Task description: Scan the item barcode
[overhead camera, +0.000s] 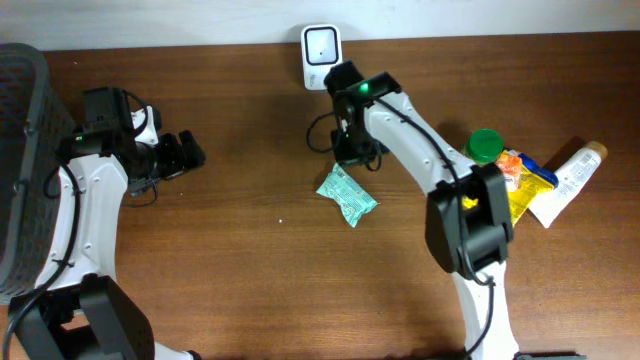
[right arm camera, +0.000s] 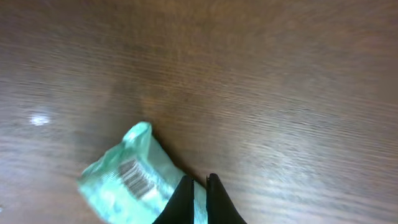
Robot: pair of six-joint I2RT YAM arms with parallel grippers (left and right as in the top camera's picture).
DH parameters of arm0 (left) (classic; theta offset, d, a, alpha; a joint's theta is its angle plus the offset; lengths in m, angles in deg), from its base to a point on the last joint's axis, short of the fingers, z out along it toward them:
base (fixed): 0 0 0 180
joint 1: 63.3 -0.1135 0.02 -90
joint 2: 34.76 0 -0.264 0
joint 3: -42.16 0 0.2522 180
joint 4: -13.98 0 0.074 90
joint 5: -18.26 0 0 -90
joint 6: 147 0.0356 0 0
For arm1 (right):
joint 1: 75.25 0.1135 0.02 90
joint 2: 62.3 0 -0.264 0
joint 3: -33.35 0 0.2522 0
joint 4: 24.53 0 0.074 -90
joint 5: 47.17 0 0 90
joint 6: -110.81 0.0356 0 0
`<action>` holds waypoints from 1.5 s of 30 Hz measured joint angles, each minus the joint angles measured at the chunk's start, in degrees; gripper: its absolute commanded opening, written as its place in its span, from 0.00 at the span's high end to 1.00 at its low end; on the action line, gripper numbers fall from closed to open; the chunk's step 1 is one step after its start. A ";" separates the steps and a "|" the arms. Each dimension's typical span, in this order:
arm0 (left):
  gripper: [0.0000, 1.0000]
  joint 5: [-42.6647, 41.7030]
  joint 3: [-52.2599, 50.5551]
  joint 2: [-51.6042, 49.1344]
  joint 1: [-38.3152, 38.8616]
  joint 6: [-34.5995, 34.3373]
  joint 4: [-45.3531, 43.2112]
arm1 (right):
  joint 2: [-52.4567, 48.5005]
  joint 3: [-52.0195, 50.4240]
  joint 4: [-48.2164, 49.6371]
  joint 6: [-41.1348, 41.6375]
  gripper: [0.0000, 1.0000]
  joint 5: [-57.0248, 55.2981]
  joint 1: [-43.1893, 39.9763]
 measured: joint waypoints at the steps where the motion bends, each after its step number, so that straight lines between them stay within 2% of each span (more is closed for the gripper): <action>1: 0.01 0.00 0.00 0.00 0.00 0.00 0.00 | -0.96 -0.26 0.07 0.00 0.96 0.07 0.00; 4: 0.01 0.00 0.00 0.00 0.00 0.00 0.00 | -2.40 -0.33 0.04 -0.46 0.96 1.07 0.20; 11: 0.01 0.00 0.00 0.00 0.00 0.00 0.00 | -2.51 -0.37 -0.55 -15.37 0.96 12.81 3.87; 19: 0.01 0.00 0.00 0.00 0.00 0.00 0.00 | -2.51 -0.37 -3.13 -24.26 0.96 20.72 6.38; 24: 0.01 0.00 0.00 0.00 0.00 0.00 0.02 | -2.51 1.05 -4.70 -23.32 0.96 22.10 5.75; 28: 0.01 0.00 0.00 0.00 0.00 0.00 0.00 | -0.96 7.98 -10.14 -17.33 0.96 18.18 4.26; 31: 0.01 0.00 0.00 0.00 0.00 0.00 0.00 | 2.40 9.44 -14.86 -11.47 0.77 11.37 3.72; 33: 0.01 0.00 0.00 0.00 0.00 0.00 0.00 | 4.02 9.57 -16.44 -8.70 0.69 8.70 2.95; 36: 0.01 0.00 0.00 0.00 0.00 0.00 0.00 | 4.13 8.31 -16.33 -9.55 0.44 11.06 -0.20; 37: 0.01 0.00 0.00 0.00 0.00 0.00 0.00 | 4.13 7.17 -16.35 -10.64 0.41 13.16 -2.36; 41: 0.01 0.00 0.00 0.00 0.00 0.00 -0.02 | 4.15 0.57 -13.20 -16.74 0.41 22.67 -11.08; 45: 0.01 0.00 0.00 0.00 0.00 0.00 0.00 | 4.11 -9.64 -5.57 -19.28 0.41 28.39 -13.46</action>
